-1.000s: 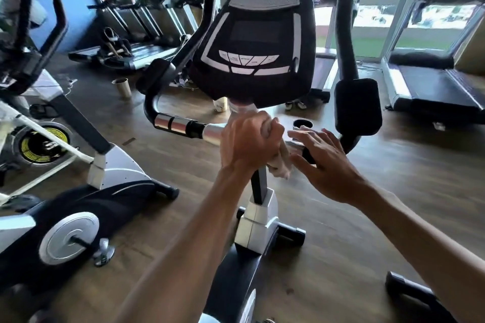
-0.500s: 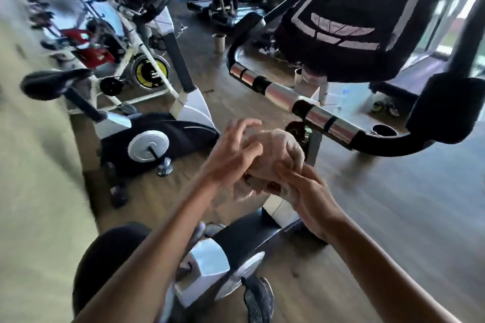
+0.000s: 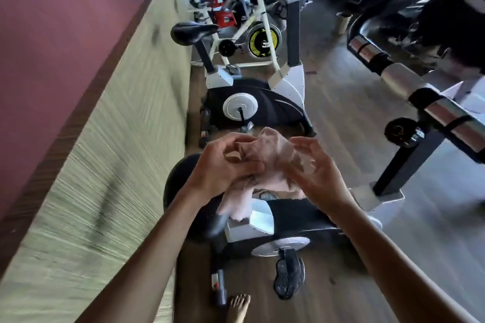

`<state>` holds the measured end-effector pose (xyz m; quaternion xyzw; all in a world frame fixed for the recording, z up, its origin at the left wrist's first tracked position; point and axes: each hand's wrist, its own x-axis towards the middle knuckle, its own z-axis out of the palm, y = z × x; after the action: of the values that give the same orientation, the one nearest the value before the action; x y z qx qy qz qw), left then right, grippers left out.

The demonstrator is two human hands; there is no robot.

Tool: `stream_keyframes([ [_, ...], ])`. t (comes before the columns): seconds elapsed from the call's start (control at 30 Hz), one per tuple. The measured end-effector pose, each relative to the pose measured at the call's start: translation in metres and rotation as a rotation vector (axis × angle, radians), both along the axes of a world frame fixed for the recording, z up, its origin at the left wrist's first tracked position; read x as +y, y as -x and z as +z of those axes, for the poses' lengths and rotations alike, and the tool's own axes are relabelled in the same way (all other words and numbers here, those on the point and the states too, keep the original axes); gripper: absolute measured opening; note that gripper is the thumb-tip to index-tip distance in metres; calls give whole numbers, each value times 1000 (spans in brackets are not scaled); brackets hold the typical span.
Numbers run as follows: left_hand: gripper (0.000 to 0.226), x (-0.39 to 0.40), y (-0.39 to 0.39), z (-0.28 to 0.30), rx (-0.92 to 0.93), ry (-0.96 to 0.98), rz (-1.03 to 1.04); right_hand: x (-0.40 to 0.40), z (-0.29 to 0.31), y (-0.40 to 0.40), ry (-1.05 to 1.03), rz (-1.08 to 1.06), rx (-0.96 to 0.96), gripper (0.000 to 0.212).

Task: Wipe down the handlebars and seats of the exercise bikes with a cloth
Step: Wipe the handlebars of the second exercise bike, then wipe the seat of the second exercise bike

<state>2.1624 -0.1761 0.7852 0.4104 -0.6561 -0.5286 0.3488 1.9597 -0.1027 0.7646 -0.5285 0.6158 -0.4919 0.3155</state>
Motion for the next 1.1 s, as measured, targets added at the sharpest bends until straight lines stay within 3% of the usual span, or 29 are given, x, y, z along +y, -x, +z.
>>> stream_keyframes([
  [0.1, 49, 9, -14, 3, -21, 14, 56, -8, -15, -26, 19, 49, 208, 62],
  [0.3, 45, 5, -48, -2, 45, -72, -44, -18, -23, -52, -53, 139, 27, 45],
  [0.43, 40, -6, -64, -4, -198, 139, -72, -24, -14, -61, -59, 130, -109, 30],
  [0.63, 28, -11, -63, -12, -358, 324, 12, -30, -4, -75, -50, 108, -13, 46],
  [0.83, 21, -14, -40, -11, -196, 396, 155, -44, 0, -69, 43, 22, 204, 52],
  [0.97, 4, -23, -37, 2, -65, 306, 89, -50, 6, -51, 53, 204, 345, 86],
  [1.1, 6, -34, -44, 17, -93, 164, -37, -53, 13, -40, -79, 258, 448, 62],
])
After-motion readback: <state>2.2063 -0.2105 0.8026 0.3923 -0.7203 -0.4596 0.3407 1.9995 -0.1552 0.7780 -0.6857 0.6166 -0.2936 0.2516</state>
